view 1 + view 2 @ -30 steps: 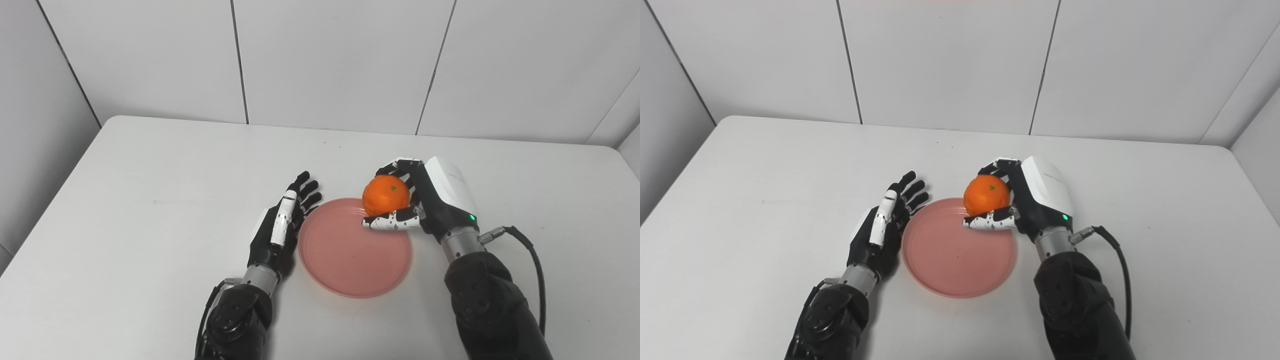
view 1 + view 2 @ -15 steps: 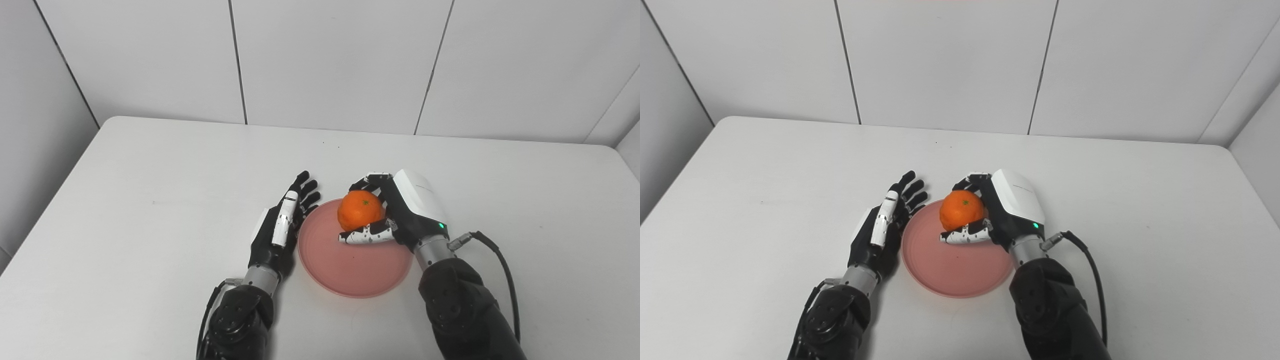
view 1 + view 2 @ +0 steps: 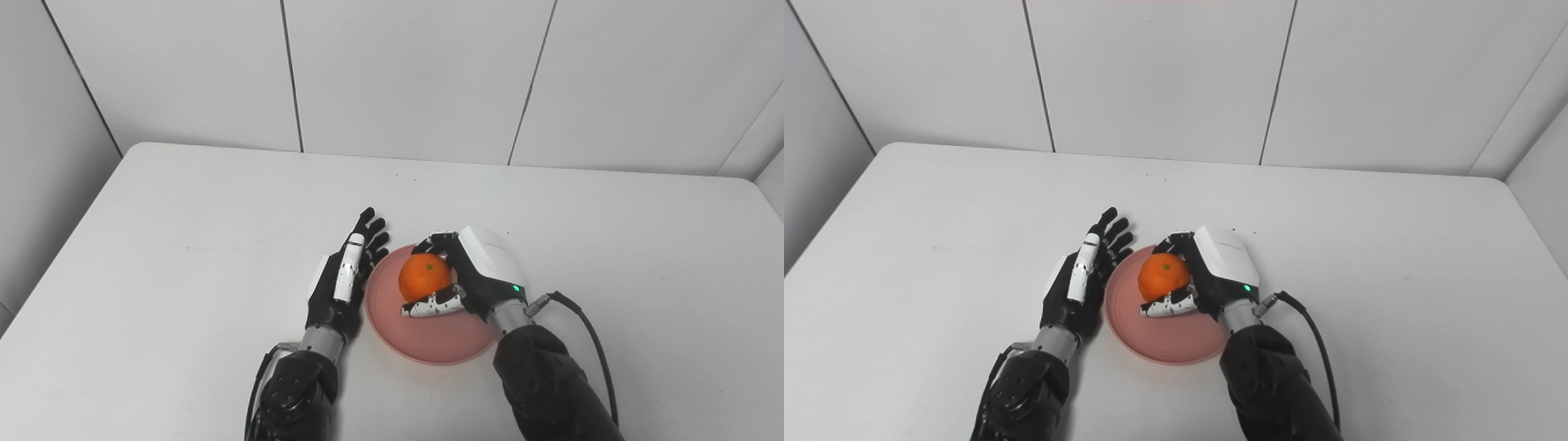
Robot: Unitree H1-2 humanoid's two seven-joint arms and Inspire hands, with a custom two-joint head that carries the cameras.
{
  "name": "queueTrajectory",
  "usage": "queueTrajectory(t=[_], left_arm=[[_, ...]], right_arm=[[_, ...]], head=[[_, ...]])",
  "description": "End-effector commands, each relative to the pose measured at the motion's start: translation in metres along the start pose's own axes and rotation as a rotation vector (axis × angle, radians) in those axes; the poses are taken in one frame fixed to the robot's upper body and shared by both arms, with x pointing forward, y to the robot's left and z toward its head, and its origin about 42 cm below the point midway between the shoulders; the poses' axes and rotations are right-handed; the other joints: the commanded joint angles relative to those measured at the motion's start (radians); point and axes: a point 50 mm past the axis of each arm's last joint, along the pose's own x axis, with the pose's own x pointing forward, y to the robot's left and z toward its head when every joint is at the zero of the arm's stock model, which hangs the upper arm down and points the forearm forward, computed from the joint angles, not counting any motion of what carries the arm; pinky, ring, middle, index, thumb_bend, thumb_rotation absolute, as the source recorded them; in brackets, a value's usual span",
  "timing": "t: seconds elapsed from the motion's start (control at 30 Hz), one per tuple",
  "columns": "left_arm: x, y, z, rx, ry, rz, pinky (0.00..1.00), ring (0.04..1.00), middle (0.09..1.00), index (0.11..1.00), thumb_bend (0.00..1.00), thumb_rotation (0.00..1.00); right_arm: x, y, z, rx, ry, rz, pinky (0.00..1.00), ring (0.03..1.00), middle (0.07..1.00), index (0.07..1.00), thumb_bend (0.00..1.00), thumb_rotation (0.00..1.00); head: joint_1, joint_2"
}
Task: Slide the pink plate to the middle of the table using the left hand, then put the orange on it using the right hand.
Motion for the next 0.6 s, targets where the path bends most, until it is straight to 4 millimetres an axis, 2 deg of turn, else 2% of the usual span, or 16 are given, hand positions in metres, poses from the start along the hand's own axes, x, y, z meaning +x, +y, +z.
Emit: queueTrajectory(t=[0.0,0.17,0.3,0.57], left_arm=[[-0.003,0.002,-0.009,0.005,0.036,0.032,0.94,0.948,0.958,0.952,0.38,1.00],[-0.003,0.002,-0.009,0.001,0.034,0.034,0.94,0.946,0.957,0.952,0.37,1.00],[-0.003,0.003,-0.008,-0.001,0.037,0.037,0.93,0.941,0.954,0.947,0.37,1.00],[-0.003,0.004,-0.009,-0.005,0.023,0.037,0.93,0.934,0.947,0.942,0.38,1.00]], right_arm=[[0.007,-0.011,0.012,-0.022,-0.076,-0.068,0.18,0.255,0.355,0.490,0.51,0.13],[0.008,-0.006,0.008,-0.030,-0.072,-0.066,0.13,0.196,0.296,0.490,0.52,0.13],[0.007,-0.004,0.005,-0.037,-0.069,-0.070,0.15,0.237,0.336,0.490,0.52,0.13],[0.006,-0.002,0.001,-0.035,-0.062,-0.076,0.15,0.230,0.330,0.490,0.52,0.13]], head=[[0.000,0.001],[-0.005,0.004],[-0.006,0.005],[-0.011,0.005]])
